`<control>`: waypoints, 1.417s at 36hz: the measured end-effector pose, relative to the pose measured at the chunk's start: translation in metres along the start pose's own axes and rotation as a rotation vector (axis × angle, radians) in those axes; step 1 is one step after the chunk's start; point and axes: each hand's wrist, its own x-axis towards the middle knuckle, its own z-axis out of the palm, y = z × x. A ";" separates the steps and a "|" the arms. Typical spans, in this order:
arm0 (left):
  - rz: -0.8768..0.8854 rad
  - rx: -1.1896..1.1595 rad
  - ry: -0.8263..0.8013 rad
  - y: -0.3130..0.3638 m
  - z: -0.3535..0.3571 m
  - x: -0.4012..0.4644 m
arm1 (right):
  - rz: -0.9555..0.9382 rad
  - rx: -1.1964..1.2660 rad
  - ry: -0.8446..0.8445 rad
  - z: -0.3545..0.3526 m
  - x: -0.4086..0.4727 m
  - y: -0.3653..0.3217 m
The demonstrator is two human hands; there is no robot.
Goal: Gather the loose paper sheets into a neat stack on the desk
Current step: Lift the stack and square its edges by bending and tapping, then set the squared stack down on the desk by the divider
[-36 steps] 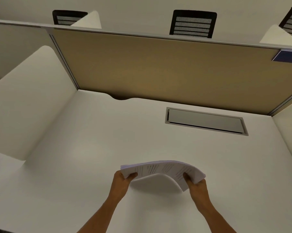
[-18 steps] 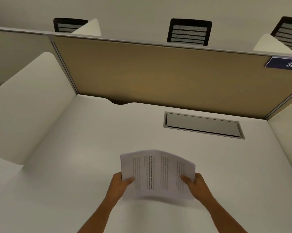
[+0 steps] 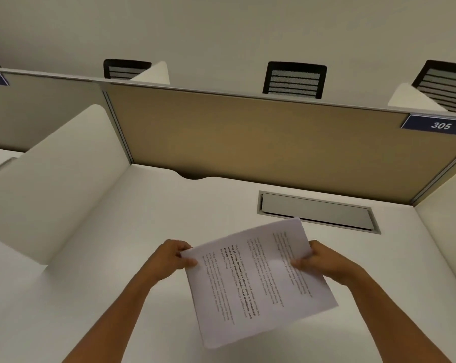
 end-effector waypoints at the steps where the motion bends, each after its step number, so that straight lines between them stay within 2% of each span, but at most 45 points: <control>1: -0.007 0.076 -0.031 0.003 -0.002 -0.001 | 0.001 -0.021 -0.014 -0.002 0.000 -0.003; 5: 0.013 0.255 -0.145 0.025 -0.005 -0.012 | -0.005 -0.084 -0.065 -0.006 -0.001 -0.017; 9: 0.058 0.217 -0.296 0.059 -0.002 -0.025 | -0.006 -0.157 -0.117 -0.005 0.002 -0.030; 14: 0.069 0.132 -0.345 0.081 0.008 -0.029 | -0.004 -0.177 -0.173 -0.008 0.011 -0.043; 23: 0.127 -0.044 -0.224 0.071 0.016 -0.028 | -0.029 -0.116 -0.167 -0.019 0.017 -0.063; 33: 0.137 -0.310 -0.102 0.057 0.003 -0.036 | -0.066 0.084 -0.062 -0.043 0.012 -0.067; 36: 0.131 -0.388 -0.046 0.051 0.000 -0.036 | -0.062 0.237 0.009 -0.042 0.014 -0.063; 41: 0.088 -0.506 0.053 0.038 0.001 -0.032 | -0.031 0.436 0.055 -0.015 0.029 -0.053; 45: 0.043 -0.557 0.134 0.031 0.000 -0.027 | -0.006 0.480 0.050 0.022 0.043 -0.048; 51: 0.000 -0.500 0.223 0.017 -0.013 -0.017 | 0.068 0.487 0.174 0.071 0.065 -0.044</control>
